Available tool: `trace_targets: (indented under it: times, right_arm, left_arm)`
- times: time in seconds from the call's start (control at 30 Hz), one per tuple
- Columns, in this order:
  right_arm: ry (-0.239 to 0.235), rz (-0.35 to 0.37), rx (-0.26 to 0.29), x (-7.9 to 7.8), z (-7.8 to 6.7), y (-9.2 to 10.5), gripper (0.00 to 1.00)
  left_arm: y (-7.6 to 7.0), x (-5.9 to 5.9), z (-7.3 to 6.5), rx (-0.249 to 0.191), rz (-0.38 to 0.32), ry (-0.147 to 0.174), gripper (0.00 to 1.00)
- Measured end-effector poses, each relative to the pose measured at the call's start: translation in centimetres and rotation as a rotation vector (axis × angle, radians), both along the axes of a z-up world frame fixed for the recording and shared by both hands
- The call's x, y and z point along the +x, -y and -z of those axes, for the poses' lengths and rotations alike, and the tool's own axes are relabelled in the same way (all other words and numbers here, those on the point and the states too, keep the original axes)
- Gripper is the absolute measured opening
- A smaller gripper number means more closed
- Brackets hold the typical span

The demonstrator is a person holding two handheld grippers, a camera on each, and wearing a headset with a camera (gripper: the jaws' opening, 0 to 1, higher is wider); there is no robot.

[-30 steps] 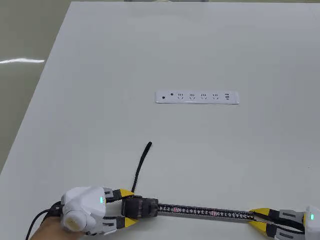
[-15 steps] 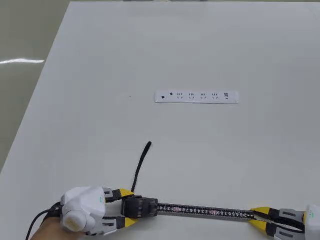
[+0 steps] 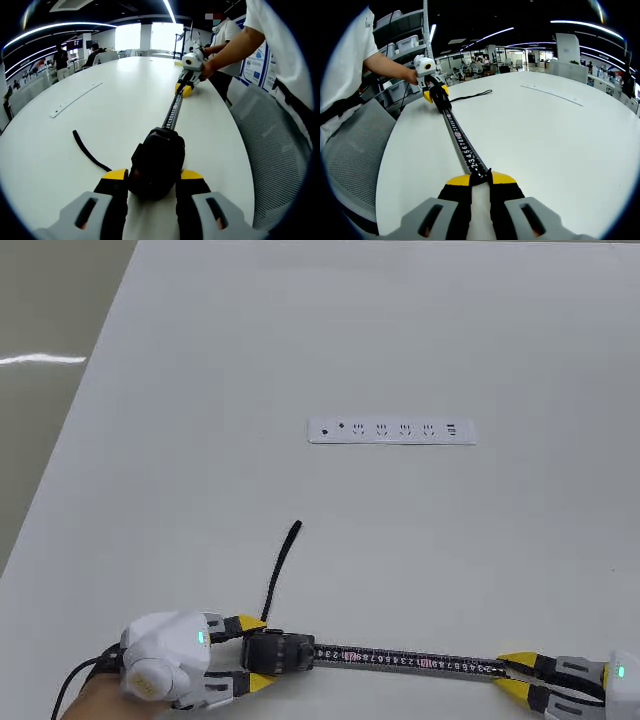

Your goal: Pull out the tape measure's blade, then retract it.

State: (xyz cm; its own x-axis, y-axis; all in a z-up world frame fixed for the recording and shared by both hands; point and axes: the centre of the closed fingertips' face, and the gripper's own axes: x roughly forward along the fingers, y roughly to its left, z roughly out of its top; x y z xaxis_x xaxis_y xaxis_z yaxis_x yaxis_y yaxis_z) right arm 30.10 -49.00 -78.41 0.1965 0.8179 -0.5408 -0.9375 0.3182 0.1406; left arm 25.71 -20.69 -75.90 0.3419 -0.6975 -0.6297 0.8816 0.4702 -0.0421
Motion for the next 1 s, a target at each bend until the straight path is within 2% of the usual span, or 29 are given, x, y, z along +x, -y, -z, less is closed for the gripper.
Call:
trace_targets:
  times: [0.1, 0.5, 0.6, 0.7, 0.83, 1.0]
  right_arm:
    - [0.007, 0.001, -0.006, 0.02, -0.09, -0.1, 0.12]
    - [0.002, 0.032, -0.024, 0.22, -0.11, -0.17, 0.13]
    - [0.003, 0.035, -0.028, 0.23, -0.11, -0.18, 0.14]
    - [0.009, 0.036, -0.032, 0.22, -0.21, -0.31, 0.16]
    - [-0.001, 0.047, -0.016, 0.22, -0.44, -0.43, 0.19]
    - [-0.003, 0.057, -0.01, 0.24, -0.71, -0.47, 0.22]
  left_arm:
    - [0.03, 0.03, -0.06, -0.007, -0.011, -0.011, 0.34]
    - [0.1, 0.04, -0.28, 0.013, -0.019, -0.005, 0.36]
    - [-0.05, 0.2, -0.18, 0.017, -0.034, -0.007, 0.39]
    - [0.03, 0.29, -0.48, 0.001, -0.039, -0.009, 0.41]
    - [-0.03, 0.44, -0.56, 0.006, -0.045, -0.001, 0.43]
    - [0.24, 0.45, -0.88, -0.011, -0.059, -0.006, 0.44]
